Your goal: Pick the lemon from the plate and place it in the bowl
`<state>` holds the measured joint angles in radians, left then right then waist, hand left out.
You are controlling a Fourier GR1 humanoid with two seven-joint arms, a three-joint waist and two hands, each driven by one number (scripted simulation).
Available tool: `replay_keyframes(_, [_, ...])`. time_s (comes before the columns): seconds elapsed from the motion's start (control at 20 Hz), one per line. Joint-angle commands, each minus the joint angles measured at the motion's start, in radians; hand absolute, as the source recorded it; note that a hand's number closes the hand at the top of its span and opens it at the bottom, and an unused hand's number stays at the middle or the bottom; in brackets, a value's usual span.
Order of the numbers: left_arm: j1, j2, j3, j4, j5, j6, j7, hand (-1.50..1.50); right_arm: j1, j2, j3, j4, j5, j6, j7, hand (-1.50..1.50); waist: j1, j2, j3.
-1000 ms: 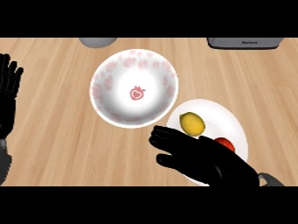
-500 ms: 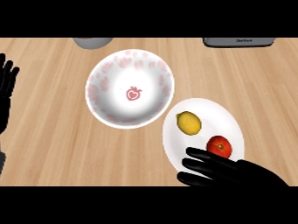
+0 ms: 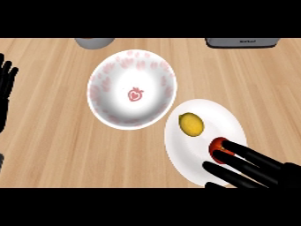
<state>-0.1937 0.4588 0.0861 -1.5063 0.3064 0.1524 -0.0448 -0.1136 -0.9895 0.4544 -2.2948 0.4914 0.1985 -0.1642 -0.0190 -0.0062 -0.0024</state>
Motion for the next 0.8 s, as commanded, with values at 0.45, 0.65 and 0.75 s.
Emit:
replay_keyframes(0.45, [-0.057, -0.024, 0.031, 0.049, -0.034, -0.050, -0.001, 0.00, -0.051, 0.092, 0.027, -0.006, 0.183, 0.290, 0.146, -1.50, 0.017, 0.006, 0.002])
replay_keyframes(0.65, [-0.047, -0.068, -0.010, -0.046, -0.088, 0.021, 0.055, 0.00, -0.165, 0.205, 0.071, 0.153, 0.229, 0.345, 0.114, -1.50, 0.028, 0.007, 0.002])
replay_keyframes(0.75, [0.046, -0.071, 0.007, -0.064, -0.074, -0.031, -0.003, 0.00, -0.175, 0.190, -0.011, 0.206, 0.213, 0.356, 0.042, -1.50, 0.029, 0.006, 0.002])
